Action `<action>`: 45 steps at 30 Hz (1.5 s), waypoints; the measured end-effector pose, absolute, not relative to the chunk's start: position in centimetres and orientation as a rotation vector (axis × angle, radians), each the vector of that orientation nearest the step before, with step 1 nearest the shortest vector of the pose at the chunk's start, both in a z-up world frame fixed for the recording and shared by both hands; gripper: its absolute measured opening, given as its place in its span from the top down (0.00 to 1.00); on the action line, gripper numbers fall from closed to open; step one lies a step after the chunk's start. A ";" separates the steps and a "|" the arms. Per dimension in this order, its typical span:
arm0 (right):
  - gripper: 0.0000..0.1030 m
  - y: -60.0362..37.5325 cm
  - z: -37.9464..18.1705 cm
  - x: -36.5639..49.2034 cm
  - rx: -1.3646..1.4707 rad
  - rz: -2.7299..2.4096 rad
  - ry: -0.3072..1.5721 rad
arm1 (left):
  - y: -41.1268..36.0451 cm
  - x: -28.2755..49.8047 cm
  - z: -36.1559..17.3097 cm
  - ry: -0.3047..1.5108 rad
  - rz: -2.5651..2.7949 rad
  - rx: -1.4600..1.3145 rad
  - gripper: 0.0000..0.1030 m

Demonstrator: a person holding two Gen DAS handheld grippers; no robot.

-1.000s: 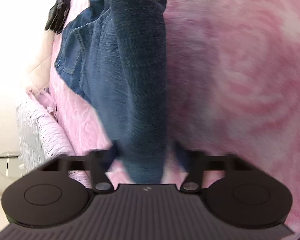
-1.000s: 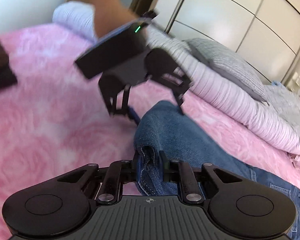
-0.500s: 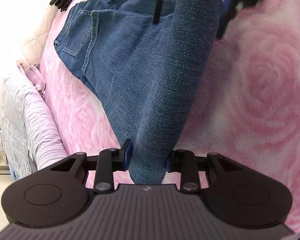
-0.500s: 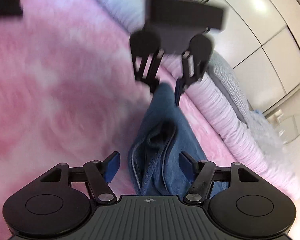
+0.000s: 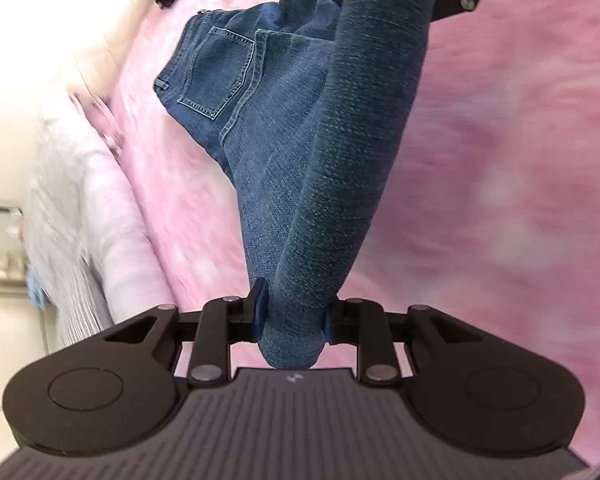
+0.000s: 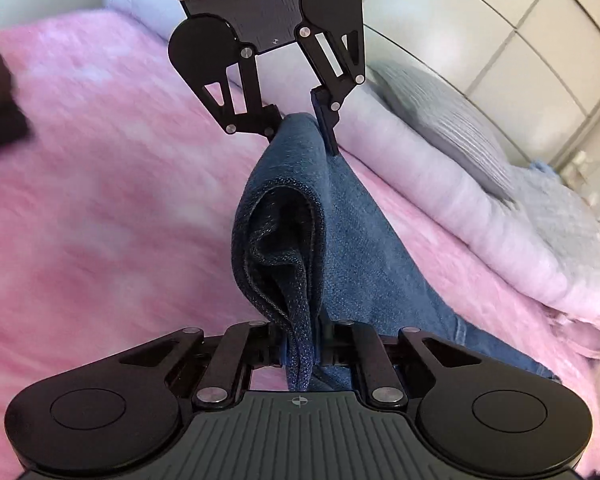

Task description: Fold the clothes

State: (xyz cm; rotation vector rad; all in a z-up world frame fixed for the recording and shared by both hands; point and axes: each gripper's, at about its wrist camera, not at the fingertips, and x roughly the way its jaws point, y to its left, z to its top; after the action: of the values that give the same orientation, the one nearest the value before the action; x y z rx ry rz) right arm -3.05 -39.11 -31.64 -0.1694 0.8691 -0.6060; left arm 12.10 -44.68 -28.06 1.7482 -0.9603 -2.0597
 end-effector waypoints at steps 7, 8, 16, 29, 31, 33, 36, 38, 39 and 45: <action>0.89 -34.0 -24.5 -4.2 0.118 -0.377 0.712 | -38.3 14.0 -19.8 -0.659 -2.081 1.862 0.79; 0.89 -34.1 -23.6 -4.8 0.158 -0.371 0.688 | -39.0 13.0 -18.6 -0.656 -2.076 1.856 0.78; 0.89 -43.9 -18.0 -13.8 0.445 -0.480 0.516 | -49.5 1.1 -12.4 -0.651 -2.015 1.778 0.66; 0.77 -65.3 -32.0 -35.1 1.310 -0.769 0.231 | -63.5 -14.1 -20.5 -0.199 -2.021 1.604 0.53; 0.77 -65.8 -32.7 -36.4 1.353 -0.739 0.212 | -63.3 -14.5 -23.2 -0.129 -2.009 1.642 0.53; 0.74 -65.7 -32.2 -37.3 1.356 -0.719 0.190 | -63.0 -14.2 -25.3 -0.047 -1.997 1.662 0.53; 0.73 -65.7 -32.9 -39.0 1.450 -0.738 0.120 | -62.8 -13.1 -27.2 0.095 -1.970 1.635 0.54; 0.73 -66.5 -33.6 -39.5 1.498 -0.751 0.087 | -64.1 -13.0 -27.7 0.190 -1.950 1.600 0.54; 0.75 -67.1 -33.6 -39.3 1.503 -0.759 0.097 | -64.4 -13.1 -28.0 0.212 -1.941 1.587 0.54; 0.88 -68.9 -29.1 -37.6 1.302 -0.669 0.147 | -64.2 -12.4 -28.7 0.276 -1.899 1.525 0.54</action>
State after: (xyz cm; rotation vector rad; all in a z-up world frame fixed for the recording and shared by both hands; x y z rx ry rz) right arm -37.62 -68.94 -29.09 1.3018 0.1467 -0.6686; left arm -12.41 -64.23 -28.65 1.5249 0.2759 -1.8992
